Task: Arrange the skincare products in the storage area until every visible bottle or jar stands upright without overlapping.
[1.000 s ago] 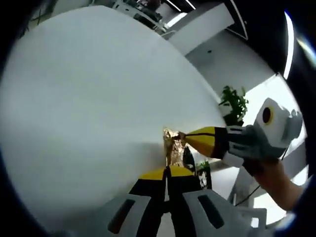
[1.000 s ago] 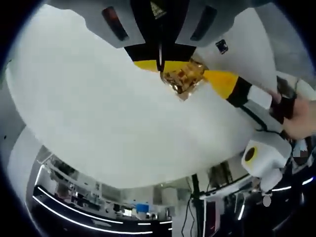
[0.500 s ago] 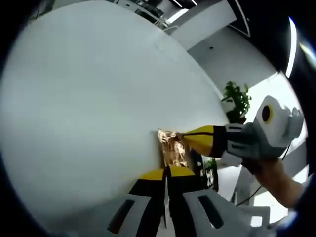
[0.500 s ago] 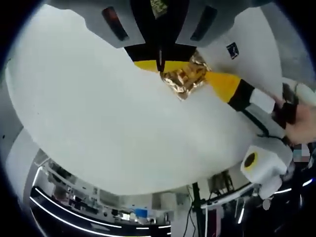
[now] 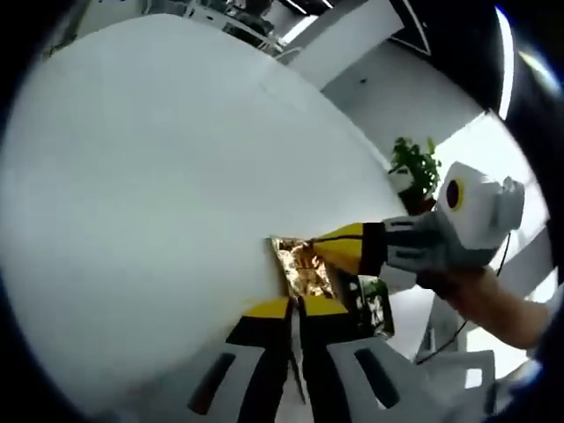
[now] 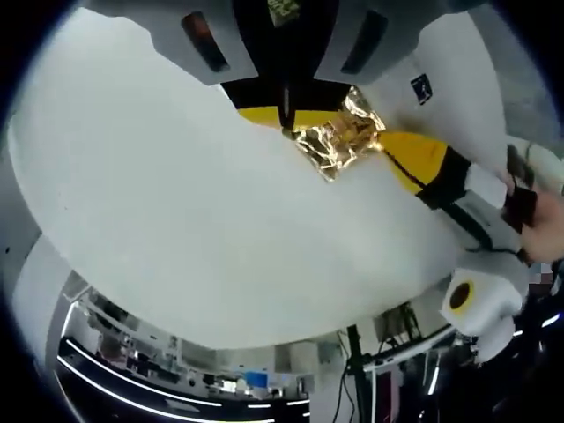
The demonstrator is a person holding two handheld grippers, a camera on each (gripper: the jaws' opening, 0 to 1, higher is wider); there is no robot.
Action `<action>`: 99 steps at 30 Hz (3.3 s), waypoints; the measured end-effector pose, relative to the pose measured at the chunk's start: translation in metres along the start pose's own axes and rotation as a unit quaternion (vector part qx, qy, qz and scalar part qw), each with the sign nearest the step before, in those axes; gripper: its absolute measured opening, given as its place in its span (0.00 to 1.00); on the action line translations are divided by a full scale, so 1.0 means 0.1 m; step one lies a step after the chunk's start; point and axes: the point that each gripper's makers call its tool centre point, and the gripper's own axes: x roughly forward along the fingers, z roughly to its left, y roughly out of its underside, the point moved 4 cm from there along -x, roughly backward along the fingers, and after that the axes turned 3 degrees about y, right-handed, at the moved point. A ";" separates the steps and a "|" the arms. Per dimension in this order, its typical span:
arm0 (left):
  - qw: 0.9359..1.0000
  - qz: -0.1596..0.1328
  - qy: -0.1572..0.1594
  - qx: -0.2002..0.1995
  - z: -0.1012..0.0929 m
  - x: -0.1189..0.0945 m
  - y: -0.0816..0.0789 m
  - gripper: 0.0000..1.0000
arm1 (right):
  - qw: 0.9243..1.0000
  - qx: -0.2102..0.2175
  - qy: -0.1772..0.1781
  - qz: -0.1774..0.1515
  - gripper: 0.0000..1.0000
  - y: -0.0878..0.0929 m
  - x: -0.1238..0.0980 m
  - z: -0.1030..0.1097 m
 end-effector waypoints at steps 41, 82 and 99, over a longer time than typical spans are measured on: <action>0.919 0.065 -0.052 0.385 -0.19 0.34 -0.30 0.19 | 0.998 -0.015 0.030 -0.045 0.04 -0.11 -0.15 -0.05; 0.923 0.069 -0.048 0.375 -0.20 0.34 -0.29 0.20 | 0.999 0.023 0.022 -0.044 0.29 0.43 -0.52 0.36; 0.925 0.053 -0.051 0.372 -0.34 0.21 -0.35 0.27 | 0.998 0.024 0.010 -0.065 0.38 0.36 -0.71 0.43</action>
